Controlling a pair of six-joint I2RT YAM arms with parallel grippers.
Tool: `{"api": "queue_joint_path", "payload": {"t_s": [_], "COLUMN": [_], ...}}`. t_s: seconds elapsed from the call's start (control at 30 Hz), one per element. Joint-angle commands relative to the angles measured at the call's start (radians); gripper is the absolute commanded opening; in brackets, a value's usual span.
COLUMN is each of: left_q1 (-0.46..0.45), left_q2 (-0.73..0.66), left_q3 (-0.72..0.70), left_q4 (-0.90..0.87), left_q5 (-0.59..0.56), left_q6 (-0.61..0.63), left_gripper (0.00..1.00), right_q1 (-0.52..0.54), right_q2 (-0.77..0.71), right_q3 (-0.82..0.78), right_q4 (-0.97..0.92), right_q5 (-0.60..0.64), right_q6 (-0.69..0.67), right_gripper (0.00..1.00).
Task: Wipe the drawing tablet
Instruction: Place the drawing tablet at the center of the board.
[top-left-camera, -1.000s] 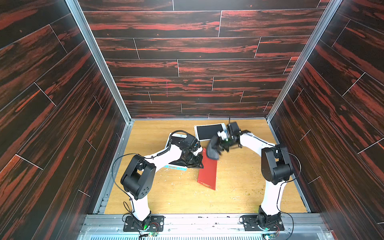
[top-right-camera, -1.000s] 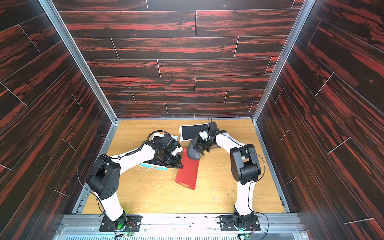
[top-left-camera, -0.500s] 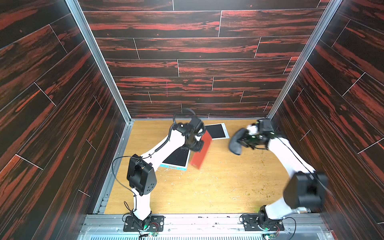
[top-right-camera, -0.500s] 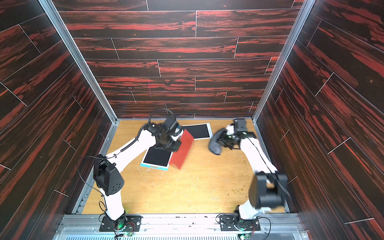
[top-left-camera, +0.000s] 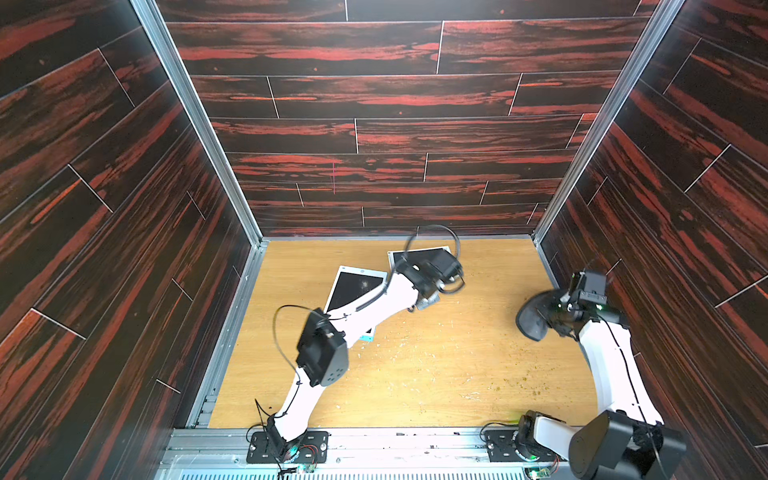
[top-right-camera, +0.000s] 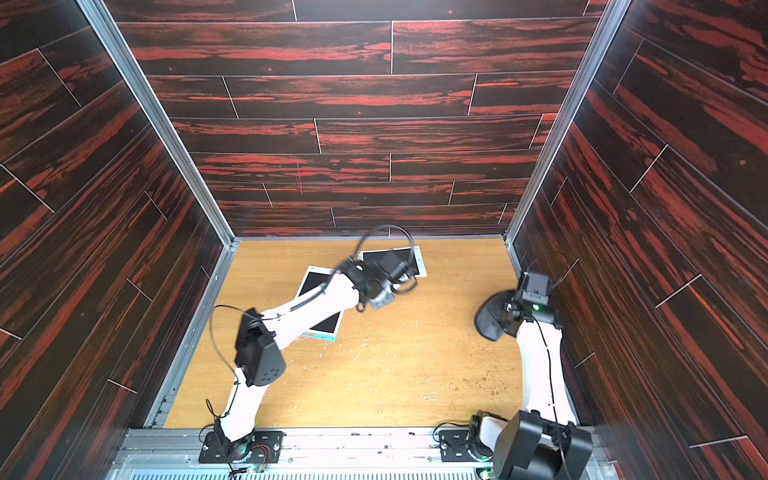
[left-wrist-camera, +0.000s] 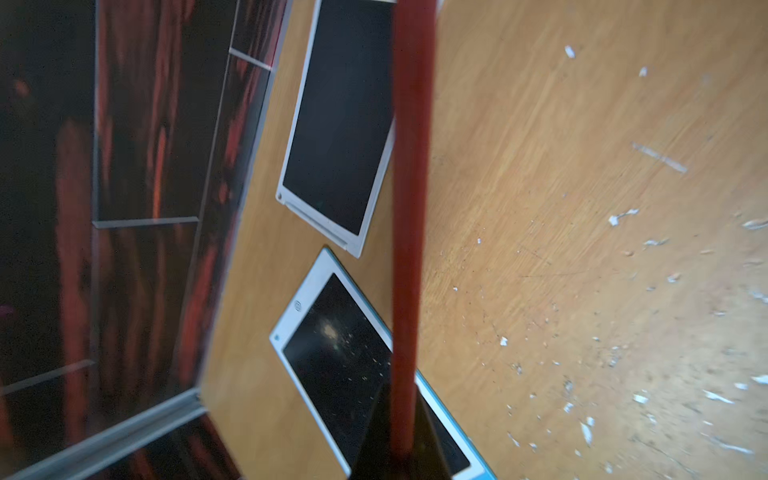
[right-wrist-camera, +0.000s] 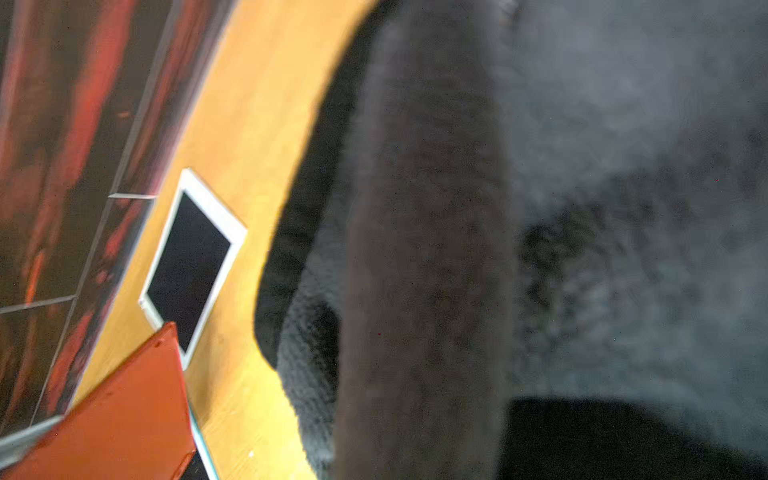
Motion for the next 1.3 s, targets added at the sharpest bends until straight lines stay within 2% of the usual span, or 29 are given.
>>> {"api": "queue_joint_path", "payload": {"t_s": [0.0, 0.2, 0.4, 0.6, 0.77, 0.9, 1.03, 1.13, 1.27], "left_q1": [-0.015, -0.048, -0.106, -0.111, -0.109, -0.106, -0.103, -0.100, -0.098], "left_q2": [0.006, 0.042, 0.082, 0.120, 0.139, 0.149, 0.149, 0.134, 0.082], "left_q3": [-0.028, -0.105, -0.189, -0.279, -0.275, -0.279, -0.287, -0.298, -0.298], "left_q4": [0.059, 0.095, 0.236, 0.422, 0.454, 0.460, 0.458, 0.450, 0.381], "left_q5": [-0.155, -0.168, -0.145, -0.113, -0.106, -0.087, -0.078, -0.055, 0.063], "left_q6": [0.134, 0.159, 0.196, 0.233, 0.233, 0.228, 0.214, 0.193, 0.118], "left_gripper": [0.00, 0.00, 0.00, 0.00, 0.00, 0.18, 0.24, 0.37, 0.45], "right_q1": [-0.004, -0.004, -0.004, -0.004, -0.004, -0.004, -0.004, -0.002, 0.029], "right_q2": [-0.037, -0.020, -0.016, -0.024, -0.022, -0.013, -0.010, -0.008, 0.049], "right_q3": [-0.009, -0.017, -0.008, -0.014, -0.028, -0.043, -0.043, -0.044, -0.038], "right_q4": [0.021, 0.034, 0.038, 0.029, 0.032, 0.041, 0.037, 0.045, 0.053], "right_q5": [-0.031, -0.056, -0.043, -0.046, -0.057, -0.074, -0.082, -0.100, -0.137], "right_q6": [0.022, 0.028, 0.036, 0.034, 0.032, 0.029, 0.024, 0.014, -0.009], "right_gripper": [0.00, 0.00, 0.00, 0.00, 0.00, 0.00, 0.00, 0.00, 0.00]}}
